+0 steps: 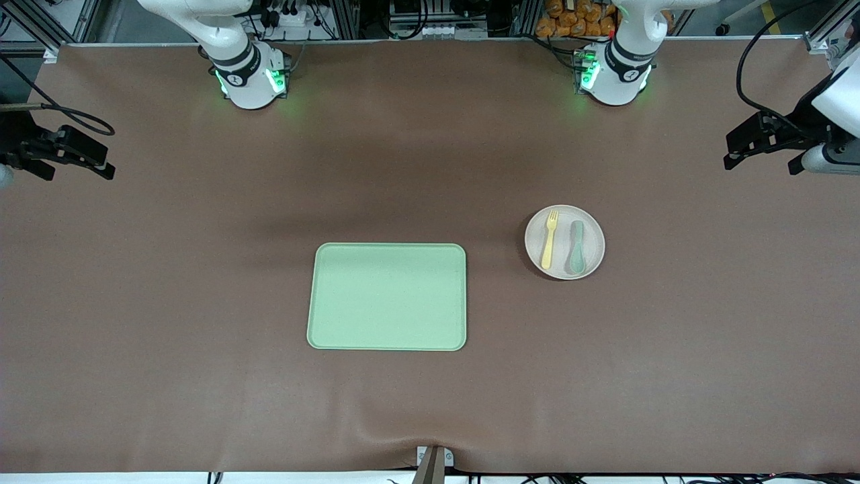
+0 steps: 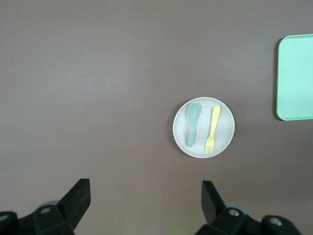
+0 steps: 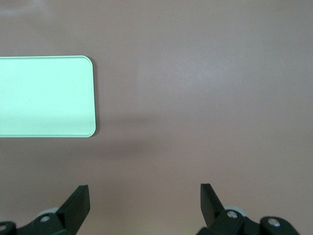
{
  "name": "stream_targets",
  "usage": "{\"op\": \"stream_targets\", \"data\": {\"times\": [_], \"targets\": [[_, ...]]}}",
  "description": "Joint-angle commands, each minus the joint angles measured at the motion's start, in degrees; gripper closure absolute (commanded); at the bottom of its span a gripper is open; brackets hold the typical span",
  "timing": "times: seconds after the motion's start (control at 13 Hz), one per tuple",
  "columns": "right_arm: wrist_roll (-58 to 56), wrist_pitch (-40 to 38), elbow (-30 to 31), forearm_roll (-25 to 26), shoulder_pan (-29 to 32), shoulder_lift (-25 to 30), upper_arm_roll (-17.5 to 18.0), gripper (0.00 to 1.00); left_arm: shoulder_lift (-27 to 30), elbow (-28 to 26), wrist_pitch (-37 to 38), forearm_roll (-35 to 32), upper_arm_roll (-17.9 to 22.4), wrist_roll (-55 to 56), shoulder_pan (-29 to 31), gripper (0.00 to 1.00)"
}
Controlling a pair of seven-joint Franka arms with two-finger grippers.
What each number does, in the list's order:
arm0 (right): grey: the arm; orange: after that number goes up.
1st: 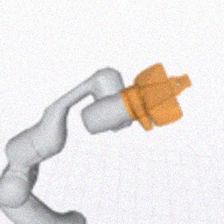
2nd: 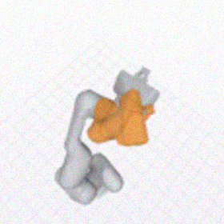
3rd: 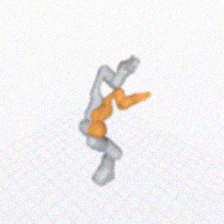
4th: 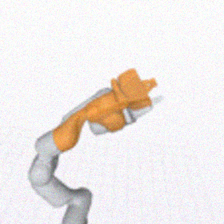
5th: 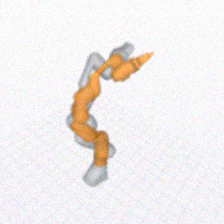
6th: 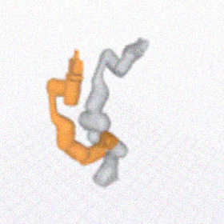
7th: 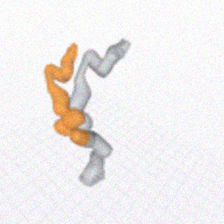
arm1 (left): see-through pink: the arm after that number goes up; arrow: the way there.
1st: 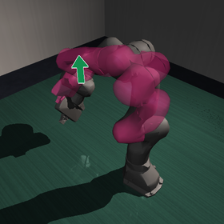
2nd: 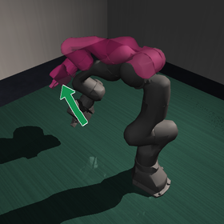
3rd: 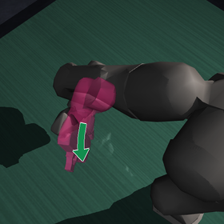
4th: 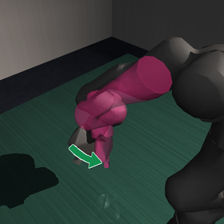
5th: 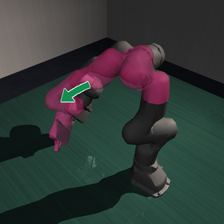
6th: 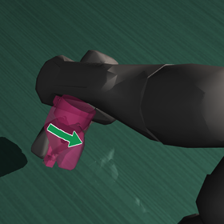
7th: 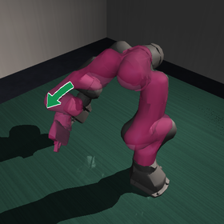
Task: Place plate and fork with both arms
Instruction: 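Reach the left gripper down to the rim of the white plate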
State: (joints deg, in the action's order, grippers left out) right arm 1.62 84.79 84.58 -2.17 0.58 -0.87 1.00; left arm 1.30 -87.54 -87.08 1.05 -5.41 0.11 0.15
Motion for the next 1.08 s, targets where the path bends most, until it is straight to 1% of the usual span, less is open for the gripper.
{"op": "stream_targets", "data": {"times": [0.0, 0.23, 0.31, 0.38, 0.62, 0.85, 0.92, 1.0], "targets": [[-0.66, -0.68, -1.0, -0.2, -0.23, -0.54, -0.47, 0.0, -0.33, 1.23, 1.47, -1.13, -0.3, 0.33, 0.11, 0.0], [-0.66, -0.68, -0.91, -0.2, 0.12, -0.54, -0.47, 0.0, -1.03, 1.49, 1.38, -1.31, -0.12, -0.9, 0.2, 0.0], [-0.57, -0.68, -0.91, -0.2, 0.12, -0.97, -0.47, 0.0, -2.69, 0.27, 1.47, -0.44, -0.3, -4.82, 0.64, 0.0], [-0.57, -0.68, -0.91, -0.11, 0.12, -1.24, -0.47, 0.0, -3.31, -2.18, -0.53, -0.08, -0.13, -5.9, 0.55, 0.0], [-0.39, -0.68, -0.91, -0.11, 0.12, -1.33, -0.47, 0.0, -3.23, -11.57, -10.53, 0.71, -0.3, -5.82, 0.81, 0.0], [-0.13, -0.77, -0.82, -0.2, 0.12, -1.33, -0.47, 0.0, -2.97, -24.75, -24.85, 2.64, -0.3, -7.05, 0.82, 0.0], [-0.04, -0.77, -0.65, -0.2, 0.12, -1.33, -0.47, 0.0, -2.88, -28.53, -29.25, 3.08, -0.3, -7.32, 0.9, 0.0], [-0.3, -0.77, -0.48, -0.2, 0.12, -1.33, -0.47, 0.0, -3.31, -30.92, -31.73, 4.48, -0.3, -7.32, 0.9, 0.0]]}}
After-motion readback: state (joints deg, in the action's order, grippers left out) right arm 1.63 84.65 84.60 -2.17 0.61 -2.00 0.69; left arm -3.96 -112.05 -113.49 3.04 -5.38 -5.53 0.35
